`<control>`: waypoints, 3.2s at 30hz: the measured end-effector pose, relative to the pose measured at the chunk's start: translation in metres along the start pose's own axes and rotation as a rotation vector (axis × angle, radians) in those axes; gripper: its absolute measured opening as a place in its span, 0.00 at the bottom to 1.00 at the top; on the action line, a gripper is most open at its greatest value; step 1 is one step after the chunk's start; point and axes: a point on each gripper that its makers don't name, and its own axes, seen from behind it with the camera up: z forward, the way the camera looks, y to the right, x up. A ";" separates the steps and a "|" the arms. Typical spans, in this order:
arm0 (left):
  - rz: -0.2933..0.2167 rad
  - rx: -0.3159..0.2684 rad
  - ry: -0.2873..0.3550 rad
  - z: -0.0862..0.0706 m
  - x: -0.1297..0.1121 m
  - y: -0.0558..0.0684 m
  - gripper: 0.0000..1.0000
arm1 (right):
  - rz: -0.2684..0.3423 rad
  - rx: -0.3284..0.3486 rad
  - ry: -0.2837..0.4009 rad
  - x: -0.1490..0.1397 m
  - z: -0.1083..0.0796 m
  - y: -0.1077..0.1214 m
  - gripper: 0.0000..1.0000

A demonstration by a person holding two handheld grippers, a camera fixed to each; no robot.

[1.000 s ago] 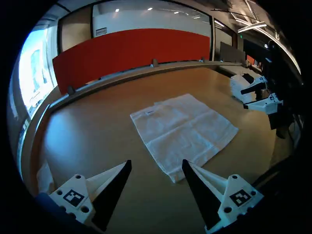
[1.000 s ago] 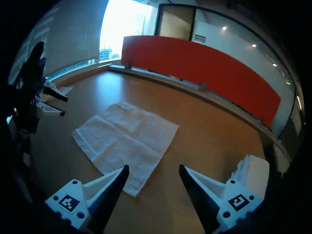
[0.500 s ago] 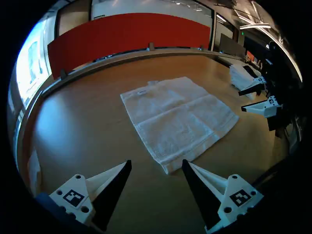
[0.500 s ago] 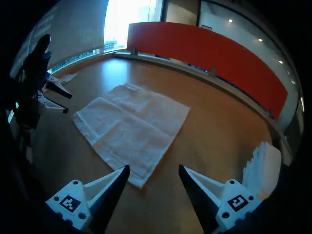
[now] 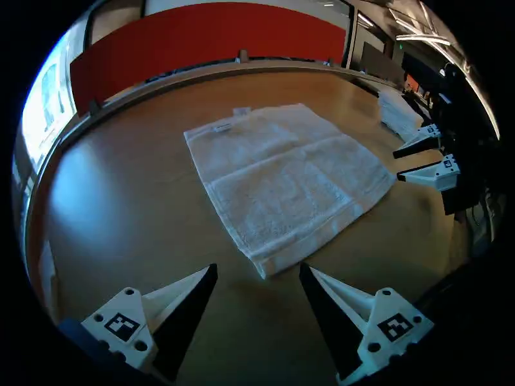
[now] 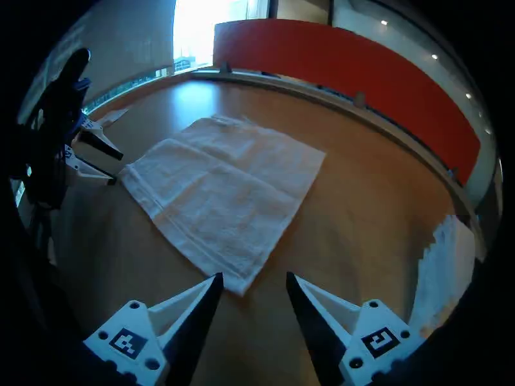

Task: Fold towel

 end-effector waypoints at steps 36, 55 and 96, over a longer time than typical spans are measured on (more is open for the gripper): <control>0.004 0.039 -0.047 0.008 -0.004 0.004 0.55 | 0.013 0.078 -0.043 -0.015 0.011 -0.020 0.22; -0.047 0.089 -0.060 0.008 -0.007 -0.003 0.09 | 0.010 0.070 -0.044 -0.013 0.012 -0.020 0.12; -0.126 0.038 -0.048 -0.007 0.005 0.009 0.01 | 0.002 0.069 -0.010 0.013 -0.008 -0.015 0.06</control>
